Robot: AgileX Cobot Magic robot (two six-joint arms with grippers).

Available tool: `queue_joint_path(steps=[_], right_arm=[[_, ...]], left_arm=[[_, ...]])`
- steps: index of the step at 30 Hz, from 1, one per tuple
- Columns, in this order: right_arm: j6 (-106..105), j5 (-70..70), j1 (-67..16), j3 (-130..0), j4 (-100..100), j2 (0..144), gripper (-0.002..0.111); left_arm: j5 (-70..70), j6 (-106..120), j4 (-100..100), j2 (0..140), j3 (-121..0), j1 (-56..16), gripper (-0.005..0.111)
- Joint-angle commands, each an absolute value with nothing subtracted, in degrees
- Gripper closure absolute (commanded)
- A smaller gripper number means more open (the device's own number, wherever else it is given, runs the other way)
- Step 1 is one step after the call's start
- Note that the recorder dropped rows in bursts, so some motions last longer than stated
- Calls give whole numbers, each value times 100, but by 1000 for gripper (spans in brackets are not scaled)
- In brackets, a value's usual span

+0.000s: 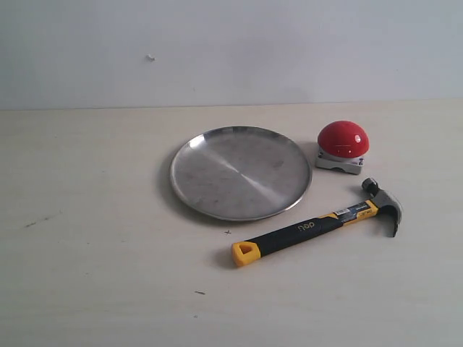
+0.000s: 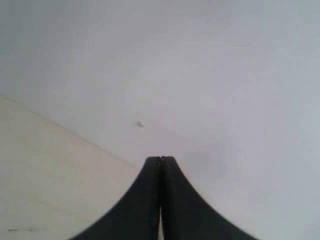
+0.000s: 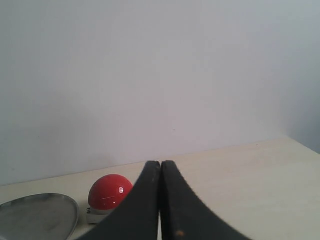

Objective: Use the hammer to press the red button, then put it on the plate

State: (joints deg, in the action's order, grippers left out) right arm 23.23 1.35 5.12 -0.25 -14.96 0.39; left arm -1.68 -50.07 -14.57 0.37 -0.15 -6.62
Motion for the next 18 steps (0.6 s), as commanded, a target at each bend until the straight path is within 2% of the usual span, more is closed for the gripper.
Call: queue_joint_path(steps=[1,10,18], right_arm=[[2269,100,542,0,-1507,0,108],[2269,100,542,0,-1507,0,108],[2269,100,542,0,-1507,0,108]], left_arm=[[-544,-5570,-1279,0,0,-646,107],[-289,-5569,-1998,0,0,-646,107],[-2141,-5570,-2394,0,0,-646,107]])
